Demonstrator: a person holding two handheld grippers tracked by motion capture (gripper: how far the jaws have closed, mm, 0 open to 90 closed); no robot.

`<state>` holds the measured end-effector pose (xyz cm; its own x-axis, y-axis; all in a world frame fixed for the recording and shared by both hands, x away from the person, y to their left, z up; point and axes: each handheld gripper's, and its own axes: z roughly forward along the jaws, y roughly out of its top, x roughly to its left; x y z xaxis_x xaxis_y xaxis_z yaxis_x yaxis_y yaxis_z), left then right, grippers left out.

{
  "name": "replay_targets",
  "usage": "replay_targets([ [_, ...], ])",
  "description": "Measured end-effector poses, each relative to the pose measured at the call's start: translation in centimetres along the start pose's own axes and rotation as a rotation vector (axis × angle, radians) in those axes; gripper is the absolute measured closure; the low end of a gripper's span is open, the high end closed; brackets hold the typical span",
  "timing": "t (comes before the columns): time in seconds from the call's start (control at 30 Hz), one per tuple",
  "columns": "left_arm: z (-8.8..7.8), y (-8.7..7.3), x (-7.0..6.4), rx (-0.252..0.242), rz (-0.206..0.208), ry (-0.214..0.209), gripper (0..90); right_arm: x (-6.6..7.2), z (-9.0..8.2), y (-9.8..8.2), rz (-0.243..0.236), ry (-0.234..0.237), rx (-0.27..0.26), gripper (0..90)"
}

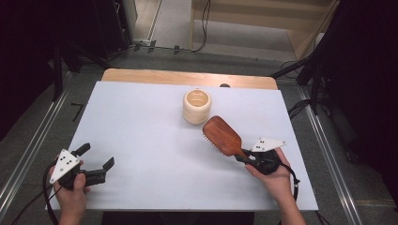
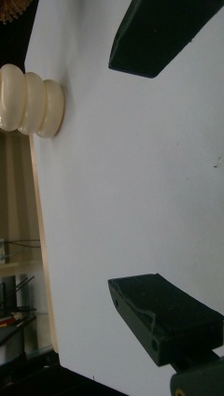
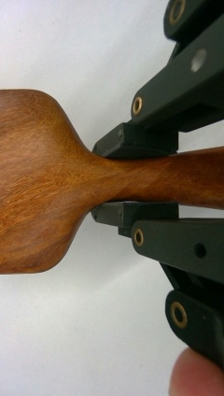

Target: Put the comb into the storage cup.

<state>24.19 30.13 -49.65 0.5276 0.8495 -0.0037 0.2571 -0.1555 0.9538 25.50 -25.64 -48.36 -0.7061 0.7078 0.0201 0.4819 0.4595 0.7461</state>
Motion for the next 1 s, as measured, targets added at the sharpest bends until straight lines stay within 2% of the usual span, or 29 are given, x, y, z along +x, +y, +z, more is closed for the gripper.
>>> replay_targets([
  [0.33, 0.0, 0.0, 0.0, -0.002, 0.002, -0.003, 0.0, 0.4, 0.1, 0.4, 0.019, -0.015, -0.092, 69.9],
  [0.5, 0.1, 0.1, 0.0, -0.005, 0.003, 0.0, 0.0, 0.8, 0.2, 0.3, 0.045, -0.03, -0.144, 69.9],
  [0.73, 0.0, 0.2, 0.0, -0.002, 0.005, 0.012, 0.0, 0.9, 0.0, 0.4, 0.054, -0.038, -0.176, 69.9],
  [1.0, 0.2, 0.6, -0.6, 0.005, 0.014, 0.0, 0.0, 1.1, 0.0, 0.5, 0.075, -0.037, -0.218, 69.9],
])
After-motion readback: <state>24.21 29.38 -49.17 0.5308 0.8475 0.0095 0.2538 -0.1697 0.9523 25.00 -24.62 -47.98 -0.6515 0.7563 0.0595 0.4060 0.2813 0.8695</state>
